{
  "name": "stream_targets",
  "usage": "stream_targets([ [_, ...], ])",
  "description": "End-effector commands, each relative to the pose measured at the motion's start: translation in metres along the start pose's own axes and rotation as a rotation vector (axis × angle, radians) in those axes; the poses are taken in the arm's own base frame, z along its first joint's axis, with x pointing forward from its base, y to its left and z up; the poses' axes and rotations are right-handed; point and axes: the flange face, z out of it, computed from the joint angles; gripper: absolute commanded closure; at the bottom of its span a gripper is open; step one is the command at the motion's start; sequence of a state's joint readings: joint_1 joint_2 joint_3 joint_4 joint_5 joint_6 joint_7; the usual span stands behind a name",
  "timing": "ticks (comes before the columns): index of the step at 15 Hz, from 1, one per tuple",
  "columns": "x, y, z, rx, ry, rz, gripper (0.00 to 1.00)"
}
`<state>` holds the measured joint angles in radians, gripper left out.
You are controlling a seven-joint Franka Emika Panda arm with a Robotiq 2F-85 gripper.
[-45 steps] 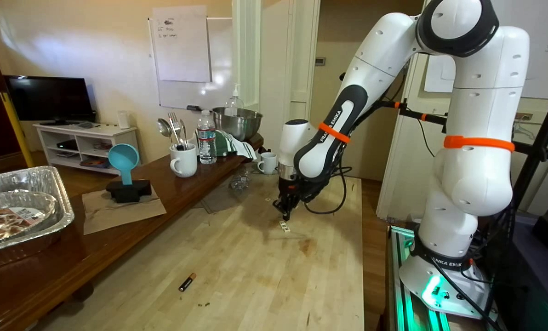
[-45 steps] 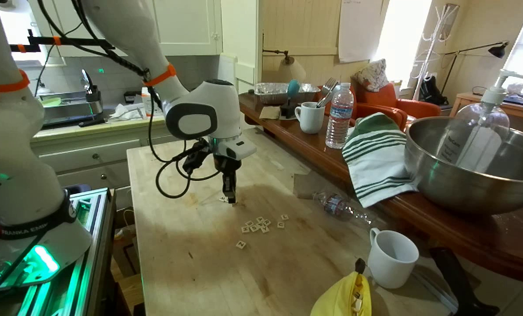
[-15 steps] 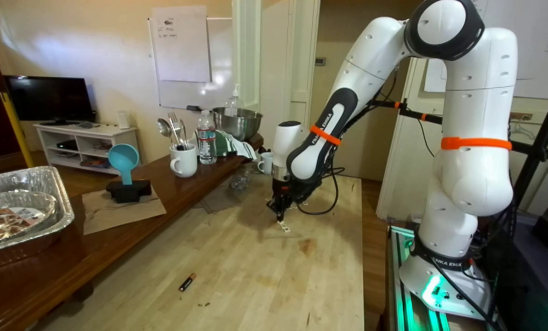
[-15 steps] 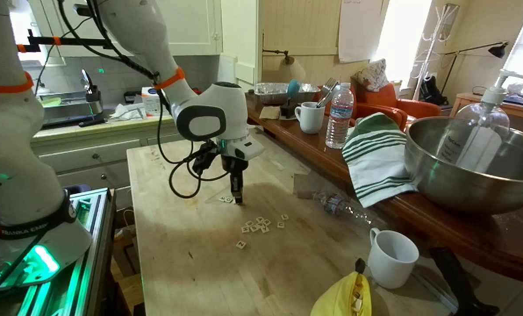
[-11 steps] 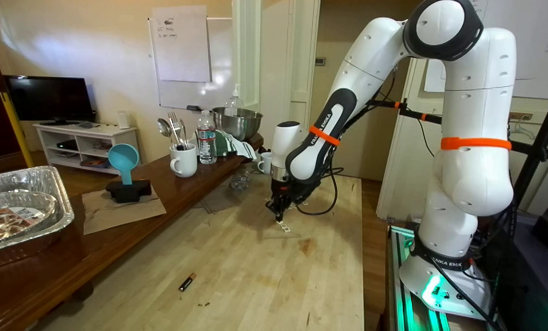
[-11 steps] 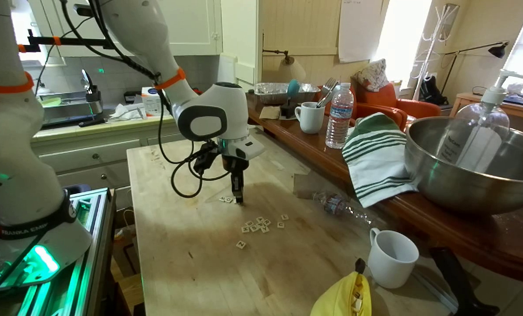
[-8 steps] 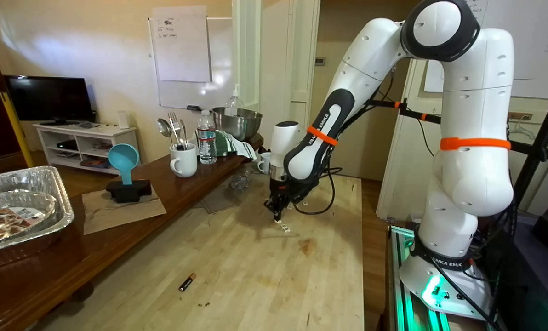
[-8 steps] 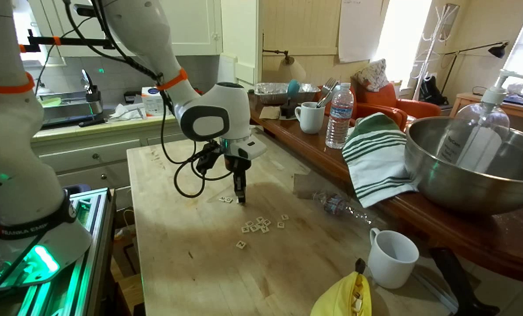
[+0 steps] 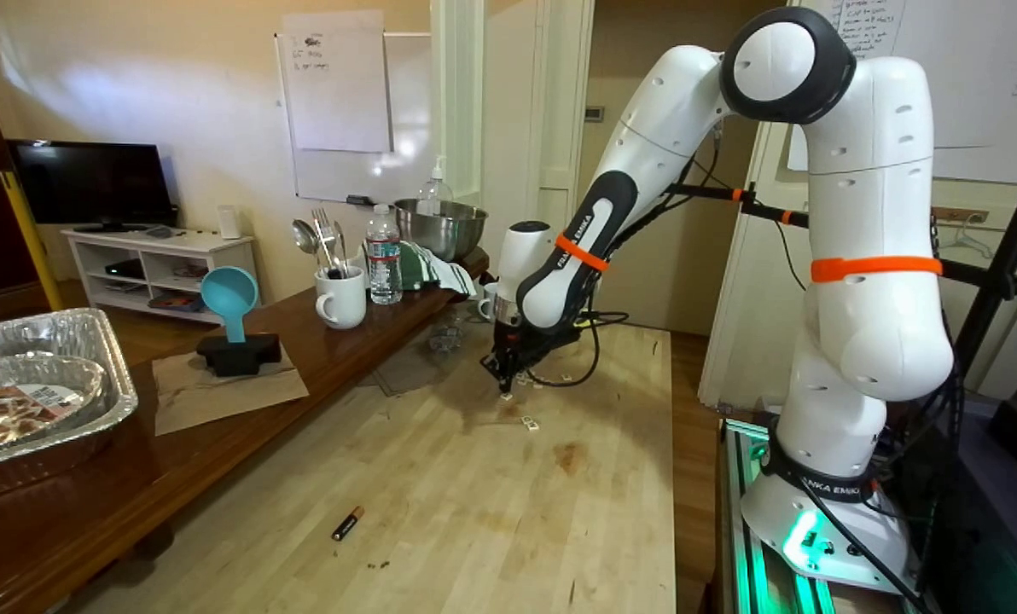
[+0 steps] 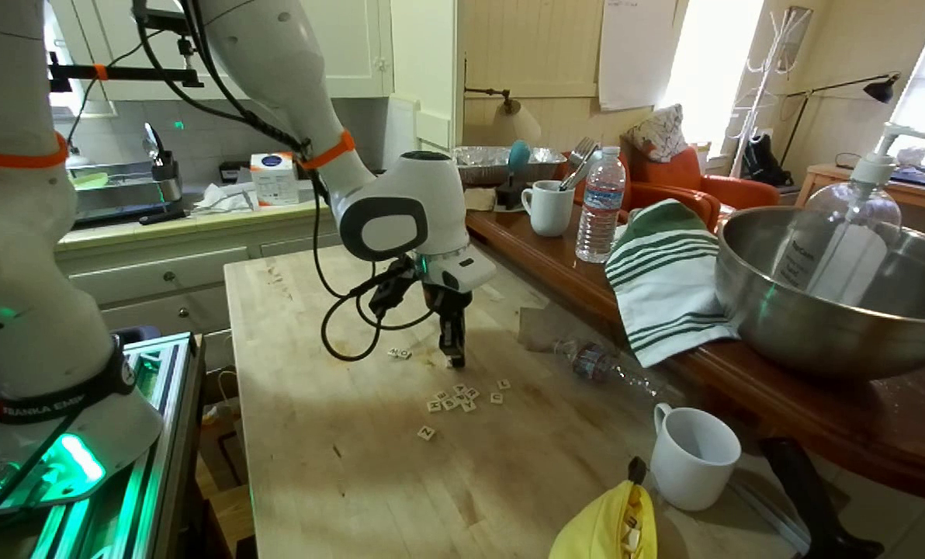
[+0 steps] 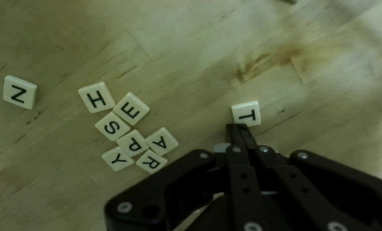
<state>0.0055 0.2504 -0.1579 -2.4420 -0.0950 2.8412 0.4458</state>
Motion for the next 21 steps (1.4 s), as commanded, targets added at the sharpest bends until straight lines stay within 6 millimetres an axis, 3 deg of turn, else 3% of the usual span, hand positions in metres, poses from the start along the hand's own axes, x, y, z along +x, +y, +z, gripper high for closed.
stream_targets([
  [1, 0.01, 0.003, 0.005, -0.006, 0.005, 0.049, 1.0],
  [9, 0.0, 0.012, -0.024, -0.009, 0.038, 0.019, 1.0],
  [15, 0.002, 0.045, -0.013, -0.067, 0.034, 0.04, 1.0],
  [21, 0.001, 0.055, 0.002, -0.086, 0.022, 0.037, 1.0],
])
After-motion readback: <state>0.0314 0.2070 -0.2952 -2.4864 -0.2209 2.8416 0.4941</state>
